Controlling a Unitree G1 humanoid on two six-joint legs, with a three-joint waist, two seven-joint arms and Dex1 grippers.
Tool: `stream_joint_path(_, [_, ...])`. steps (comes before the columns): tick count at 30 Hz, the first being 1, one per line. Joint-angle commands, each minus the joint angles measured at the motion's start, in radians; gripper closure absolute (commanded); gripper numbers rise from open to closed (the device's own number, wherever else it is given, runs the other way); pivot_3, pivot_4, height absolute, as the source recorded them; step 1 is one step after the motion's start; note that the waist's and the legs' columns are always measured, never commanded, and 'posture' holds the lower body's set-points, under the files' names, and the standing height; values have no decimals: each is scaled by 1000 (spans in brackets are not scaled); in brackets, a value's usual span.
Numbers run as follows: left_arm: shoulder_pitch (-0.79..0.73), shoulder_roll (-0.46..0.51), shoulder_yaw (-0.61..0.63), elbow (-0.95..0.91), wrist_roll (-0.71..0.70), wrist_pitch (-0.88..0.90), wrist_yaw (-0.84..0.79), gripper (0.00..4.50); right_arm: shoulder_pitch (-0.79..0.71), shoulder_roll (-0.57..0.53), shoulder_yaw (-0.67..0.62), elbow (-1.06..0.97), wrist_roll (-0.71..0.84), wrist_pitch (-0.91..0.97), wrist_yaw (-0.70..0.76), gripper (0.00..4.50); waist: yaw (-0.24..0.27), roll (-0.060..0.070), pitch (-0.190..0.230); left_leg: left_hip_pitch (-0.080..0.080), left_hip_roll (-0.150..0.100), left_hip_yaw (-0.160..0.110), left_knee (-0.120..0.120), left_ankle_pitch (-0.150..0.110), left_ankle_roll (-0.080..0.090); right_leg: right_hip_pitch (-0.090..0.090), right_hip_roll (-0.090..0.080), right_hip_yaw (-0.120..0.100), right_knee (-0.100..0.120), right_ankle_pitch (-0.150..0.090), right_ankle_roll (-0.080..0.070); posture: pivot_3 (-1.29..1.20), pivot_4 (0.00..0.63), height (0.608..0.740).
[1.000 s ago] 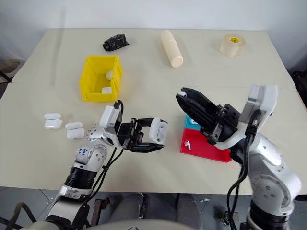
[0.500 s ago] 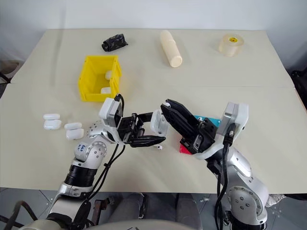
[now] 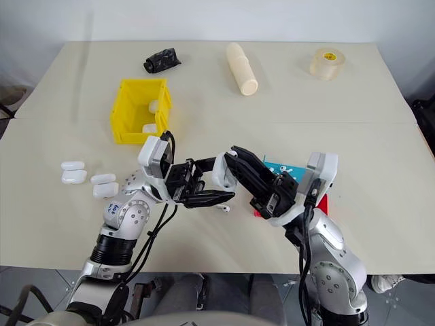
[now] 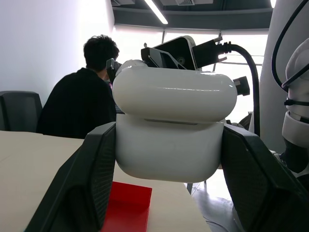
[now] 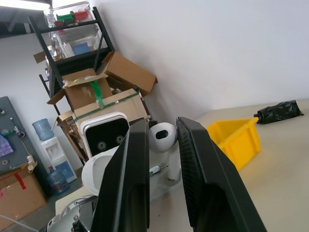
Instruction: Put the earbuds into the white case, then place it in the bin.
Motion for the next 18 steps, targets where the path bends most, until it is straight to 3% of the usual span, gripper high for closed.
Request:
stream_joint_path(1, [-17,-9,6,-42,-31,-3,-2,1665,5,-5,9,1,-27,-29,23,4025,0,0,0,0,0,0,0,0,0,0,0,0,0,0,0,0,150,740])
stream_joint_path(11, [-30,-20,13,-42,-41,3,0,1665,42,-47,61,39,-137,-87,111,4025,0,0,0,0,0,0,0,0,0,0,0,0,0,0,0,0,150,740])
stream_joint_path(17, [-34,-22,16,-43,-40,5,-2,1665,38,-62,62,50,-92,-62,121,4025,0,0,0,0,0,0,0,0,0,0,0,0,0,0,0,0,150,740])
stream_joint_path(18, [-34,-22,16,-44,-40,4,-2,1665,35,-64,59,50,-83,-58,119,3674,0,0,0,0,0,0,0,0,0,0,0,0,0,0,0,0,150,740])
